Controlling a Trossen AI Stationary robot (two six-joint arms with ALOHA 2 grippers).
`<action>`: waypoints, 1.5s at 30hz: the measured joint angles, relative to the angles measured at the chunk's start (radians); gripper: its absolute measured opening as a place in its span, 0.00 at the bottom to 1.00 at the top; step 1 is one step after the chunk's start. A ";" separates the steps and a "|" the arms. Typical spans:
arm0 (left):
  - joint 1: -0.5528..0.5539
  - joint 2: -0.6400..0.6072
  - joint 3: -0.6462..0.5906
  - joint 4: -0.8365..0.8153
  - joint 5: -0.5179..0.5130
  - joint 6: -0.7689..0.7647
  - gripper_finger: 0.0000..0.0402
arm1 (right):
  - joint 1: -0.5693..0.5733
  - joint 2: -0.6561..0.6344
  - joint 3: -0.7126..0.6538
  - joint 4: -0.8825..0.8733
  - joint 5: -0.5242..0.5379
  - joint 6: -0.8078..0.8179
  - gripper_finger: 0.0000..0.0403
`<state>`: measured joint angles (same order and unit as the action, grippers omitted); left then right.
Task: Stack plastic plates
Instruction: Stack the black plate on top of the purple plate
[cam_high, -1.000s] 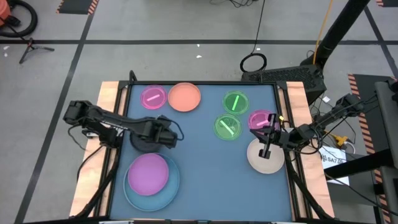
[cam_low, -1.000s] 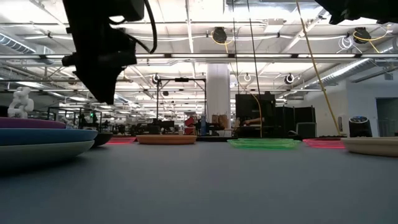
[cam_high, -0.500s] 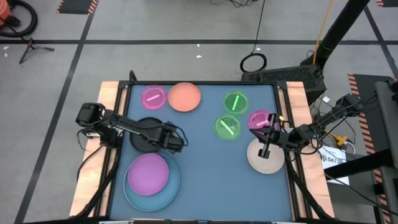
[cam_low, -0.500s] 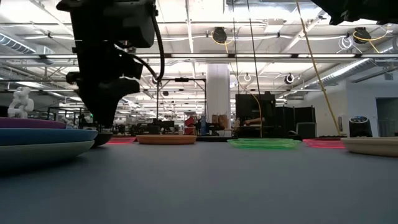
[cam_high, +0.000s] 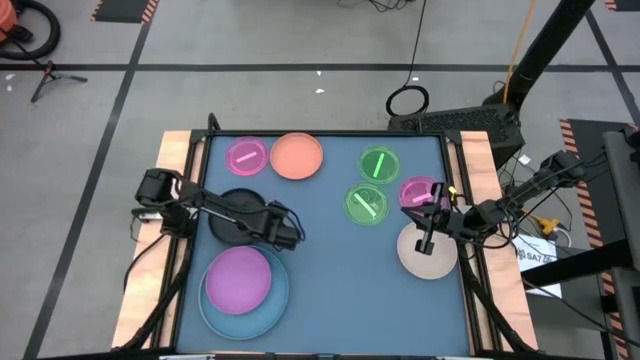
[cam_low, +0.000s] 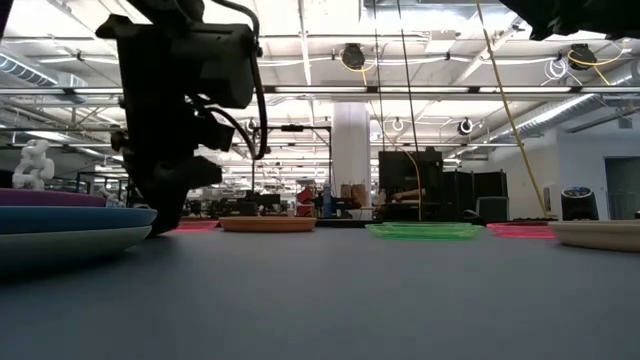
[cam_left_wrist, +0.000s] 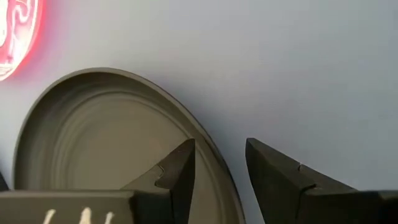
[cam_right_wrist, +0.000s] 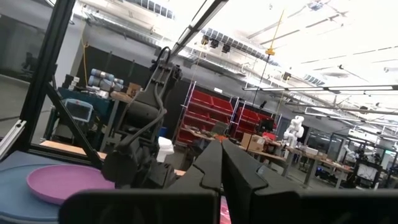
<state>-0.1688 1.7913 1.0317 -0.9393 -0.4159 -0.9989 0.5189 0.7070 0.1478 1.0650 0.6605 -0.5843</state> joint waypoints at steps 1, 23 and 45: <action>0.000 0.005 0.000 0.001 -0.002 0.000 0.37 | 0.000 0.000 0.000 0.000 0.000 0.000 0.00; -0.051 0.005 0.003 -0.013 -0.031 0.003 0.02 | 0.000 0.000 0.000 0.000 0.001 -0.004 0.00; -0.463 -0.012 0.535 -0.498 0.039 0.464 0.03 | 0.000 0.000 0.000 0.000 0.002 0.000 0.00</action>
<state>-0.6318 1.7791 1.5665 -1.4373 -0.3768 -0.5344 0.5186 0.7067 0.1478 1.0645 0.6621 -0.5846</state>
